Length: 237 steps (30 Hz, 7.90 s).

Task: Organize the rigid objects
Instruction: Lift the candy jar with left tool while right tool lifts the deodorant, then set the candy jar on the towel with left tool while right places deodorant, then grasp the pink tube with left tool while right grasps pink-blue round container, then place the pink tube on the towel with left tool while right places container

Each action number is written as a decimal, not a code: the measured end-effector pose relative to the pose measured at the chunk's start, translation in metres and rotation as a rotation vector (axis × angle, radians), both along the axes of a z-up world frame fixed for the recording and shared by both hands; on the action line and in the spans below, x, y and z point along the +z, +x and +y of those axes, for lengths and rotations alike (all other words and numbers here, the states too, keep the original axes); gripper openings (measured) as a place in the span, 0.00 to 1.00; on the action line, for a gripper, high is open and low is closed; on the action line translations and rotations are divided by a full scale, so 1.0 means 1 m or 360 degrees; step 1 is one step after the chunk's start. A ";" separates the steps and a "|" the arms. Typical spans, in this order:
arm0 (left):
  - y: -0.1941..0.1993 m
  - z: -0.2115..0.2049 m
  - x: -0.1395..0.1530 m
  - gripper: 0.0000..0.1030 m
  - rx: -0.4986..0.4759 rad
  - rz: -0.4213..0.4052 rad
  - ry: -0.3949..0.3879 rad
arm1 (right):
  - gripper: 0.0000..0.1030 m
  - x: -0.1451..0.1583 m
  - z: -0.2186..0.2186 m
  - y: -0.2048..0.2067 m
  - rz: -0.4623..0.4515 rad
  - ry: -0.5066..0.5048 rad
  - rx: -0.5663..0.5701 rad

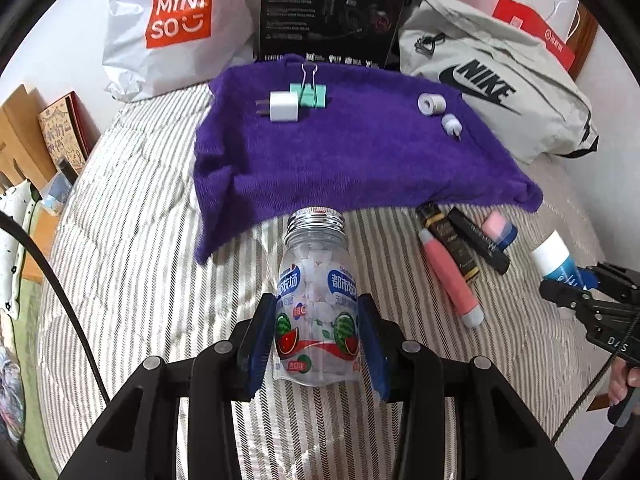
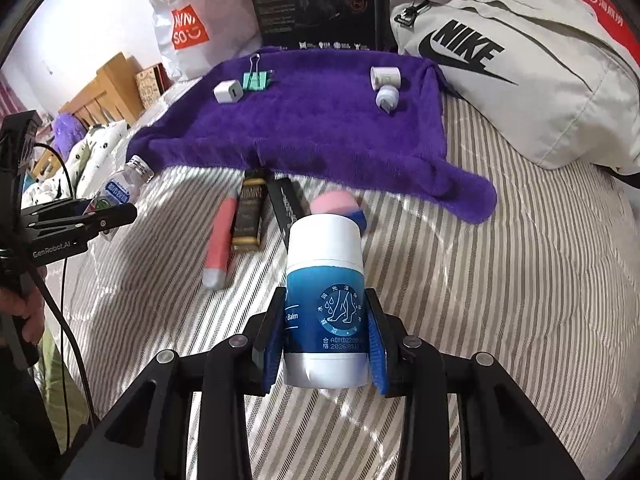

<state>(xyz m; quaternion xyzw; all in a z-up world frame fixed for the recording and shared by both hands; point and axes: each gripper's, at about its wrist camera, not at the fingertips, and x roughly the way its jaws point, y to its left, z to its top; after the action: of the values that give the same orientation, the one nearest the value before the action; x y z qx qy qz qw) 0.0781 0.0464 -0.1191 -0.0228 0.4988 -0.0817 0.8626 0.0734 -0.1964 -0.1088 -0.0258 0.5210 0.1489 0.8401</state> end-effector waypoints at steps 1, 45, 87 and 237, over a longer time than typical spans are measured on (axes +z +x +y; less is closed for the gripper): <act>0.001 0.001 0.002 0.38 0.0006 -0.0008 -0.0002 | 0.35 0.001 0.000 0.002 -0.0005 0.0002 -0.0003; 0.141 0.022 -0.005 0.38 0.0084 -0.0008 -0.0055 | 0.35 -0.018 0.017 0.155 0.0022 -0.0125 -0.0015; 0.156 -0.006 -0.026 0.59 -0.0050 0.0123 0.0173 | 0.47 -0.009 0.010 0.150 0.0021 -0.0153 0.0077; 0.093 -0.005 0.034 0.15 -0.0117 -0.0092 -0.0108 | 0.40 0.008 0.024 0.119 -0.0083 0.0089 0.0040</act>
<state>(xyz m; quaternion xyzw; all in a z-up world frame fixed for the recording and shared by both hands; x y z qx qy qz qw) 0.1715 0.0414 -0.0851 -0.0312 0.4712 -0.1309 0.8717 0.1921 -0.1727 -0.1003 -0.0128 0.4942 0.1733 0.8518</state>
